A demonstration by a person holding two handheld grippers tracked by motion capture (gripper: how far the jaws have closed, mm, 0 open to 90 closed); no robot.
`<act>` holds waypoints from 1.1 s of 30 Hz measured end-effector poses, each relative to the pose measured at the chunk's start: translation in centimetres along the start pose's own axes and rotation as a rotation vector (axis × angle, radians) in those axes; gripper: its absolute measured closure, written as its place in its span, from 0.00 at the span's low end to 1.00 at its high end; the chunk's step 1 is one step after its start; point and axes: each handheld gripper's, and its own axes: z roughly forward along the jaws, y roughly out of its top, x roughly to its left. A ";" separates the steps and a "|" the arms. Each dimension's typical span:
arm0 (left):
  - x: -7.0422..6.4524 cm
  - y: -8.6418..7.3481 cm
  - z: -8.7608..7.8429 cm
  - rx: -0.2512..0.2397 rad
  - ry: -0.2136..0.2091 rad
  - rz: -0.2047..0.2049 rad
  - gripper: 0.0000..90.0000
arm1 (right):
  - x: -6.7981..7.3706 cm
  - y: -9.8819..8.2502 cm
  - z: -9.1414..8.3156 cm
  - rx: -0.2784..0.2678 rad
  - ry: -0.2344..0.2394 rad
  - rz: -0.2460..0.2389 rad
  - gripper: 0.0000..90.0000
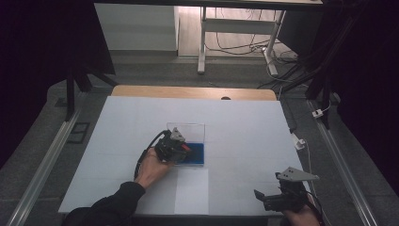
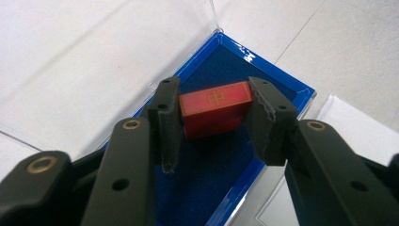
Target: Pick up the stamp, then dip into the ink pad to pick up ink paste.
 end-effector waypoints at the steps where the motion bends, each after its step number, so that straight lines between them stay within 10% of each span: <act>1: 0.0 0.0 0.0 0.001 -0.003 0.000 0.64 | 0.0 0.0 0.0 0.000 0.000 0.000 0.00; 33: 0.4 0.2 -2.1 -0.037 -0.062 0.046 0.64 | 0.1 0.0 -0.2 -0.011 -0.002 -0.012 0.00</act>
